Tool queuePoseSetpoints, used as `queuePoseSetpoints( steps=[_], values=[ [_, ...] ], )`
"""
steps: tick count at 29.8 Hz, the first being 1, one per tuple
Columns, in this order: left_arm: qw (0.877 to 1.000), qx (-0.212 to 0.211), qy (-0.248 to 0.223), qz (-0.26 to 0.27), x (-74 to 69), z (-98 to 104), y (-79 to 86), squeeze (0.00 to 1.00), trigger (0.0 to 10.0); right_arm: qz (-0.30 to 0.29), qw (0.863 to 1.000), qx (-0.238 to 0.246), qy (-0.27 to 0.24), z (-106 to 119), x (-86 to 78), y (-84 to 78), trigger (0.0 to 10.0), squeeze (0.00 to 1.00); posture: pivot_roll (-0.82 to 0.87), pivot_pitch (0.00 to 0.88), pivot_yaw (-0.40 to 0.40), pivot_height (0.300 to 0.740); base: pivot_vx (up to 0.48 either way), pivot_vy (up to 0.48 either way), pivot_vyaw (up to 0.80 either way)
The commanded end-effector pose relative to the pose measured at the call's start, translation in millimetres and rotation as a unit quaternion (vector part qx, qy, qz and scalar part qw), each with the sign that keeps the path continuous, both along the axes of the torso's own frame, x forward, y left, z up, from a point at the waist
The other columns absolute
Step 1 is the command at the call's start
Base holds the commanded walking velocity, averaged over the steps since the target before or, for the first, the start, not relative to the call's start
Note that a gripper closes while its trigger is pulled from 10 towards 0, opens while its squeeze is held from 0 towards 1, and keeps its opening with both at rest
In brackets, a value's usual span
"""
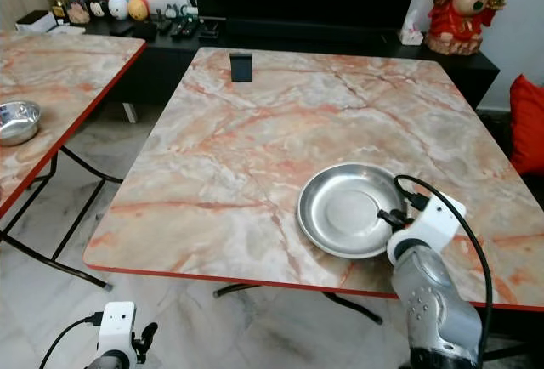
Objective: Setting the table
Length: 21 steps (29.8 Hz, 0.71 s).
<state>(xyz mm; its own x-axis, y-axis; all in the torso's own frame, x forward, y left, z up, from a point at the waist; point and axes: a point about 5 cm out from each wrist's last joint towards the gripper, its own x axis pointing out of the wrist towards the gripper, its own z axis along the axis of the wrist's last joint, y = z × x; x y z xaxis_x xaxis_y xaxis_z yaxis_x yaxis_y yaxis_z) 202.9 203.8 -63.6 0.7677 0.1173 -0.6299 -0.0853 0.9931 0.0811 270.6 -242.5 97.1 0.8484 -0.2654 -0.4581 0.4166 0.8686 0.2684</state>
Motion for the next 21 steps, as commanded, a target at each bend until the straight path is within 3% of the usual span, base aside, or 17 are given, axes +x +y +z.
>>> queuePoseSetpoints(
  steps=[1,3,12,13,14,15,17,18,19,21],
  values=[
    [1.000,-0.002,0.007,-0.003,-1.9,-2,-1.0,0.00,10.0,-0.015,0.995,-0.016,0.097,-28,-20.1,-8.3,10.0,0.00,-0.13,0.014,-0.027,0.736,0.000,0.000,0.00],
    [1.000,-0.002,0.007,-0.005,-1.4,-2,-1.9,0.00,10.0,-0.001,0.992,-0.026,0.120,-33,-28.4,-8.4,10.0,0.00,-0.13,0.016,-0.025,0.736,0.000,0.000,0.00],
    [1.000,-0.004,0.007,-0.008,-0.1,-1,-3.7,0.00,10.0,0.009,0.989,-0.031,0.145,-43,-37.8,-6.1,10.0,0.00,-0.13,0.015,-0.025,0.736,0.000,0.000,0.00],
    [1.000,-0.004,0.007,-0.008,-0.1,-1,-3.7,0.00,10.0,0.010,0.989,-0.032,0.146,-43,-37.8,-5.8,10.0,0.66,-0.13,0.016,-0.026,0.736,0.000,0.000,0.00],
    [1.000,-0.004,0.007,-0.008,0.0,-1,-3.7,0.00,10.0,0.011,0.989,-0.033,0.147,-43,-38.0,-5.6,10.0,0.66,-0.13,0.016,-0.026,0.736,0.000,0.000,0.00],
    [1.000,-0.004,0.007,-0.007,0.0,-1,-3.5,0.00,10.0,0.013,0.989,-0.033,0.145,-44,-37.3,-4.8,10.0,0.85,-0.13,0.016,-0.026,0.736,0.000,0.000,0.00],
    [1.000,-0.004,0.007,-0.007,-0.1,-1,-3.5,0.00,10.0,0.019,0.989,-0.036,0.146,-44,-36.3,-3.9,10.0,0.82,-0.13,0.016,-0.026,0.736,0.000,0.000,0.00],
    [1.000,-0.003,0.007,-0.007,-0.2,-1,-3.5,0.00,10.0,0.021,0.988,-0.036,0.146,-44,-35.5,-3.3,10.0,0.66,-0.13,0.016,-0.027,0.736,0.000,0.000,0.00],
    [1.000,-0.003,0.007,-0.007,-0.3,-1,-3.4,0.00,10.0,0.023,0.988,-0.038,0.145,-44,-34.4,-2.6,10.0,0.00,-0.13,0.017,-0.028,0.736,0.000,0.000,0.00],
    [1.000,-0.004,0.007,-0.006,-0.4,-1,-3.3,0.00,10.0,0.023,0.988,-0.039,0.145,-44,-33.7,-2.3,10.0,0.00,-0.13,0.017,-0.028,0.736,0.000,0.000,0.00]
  ],
)
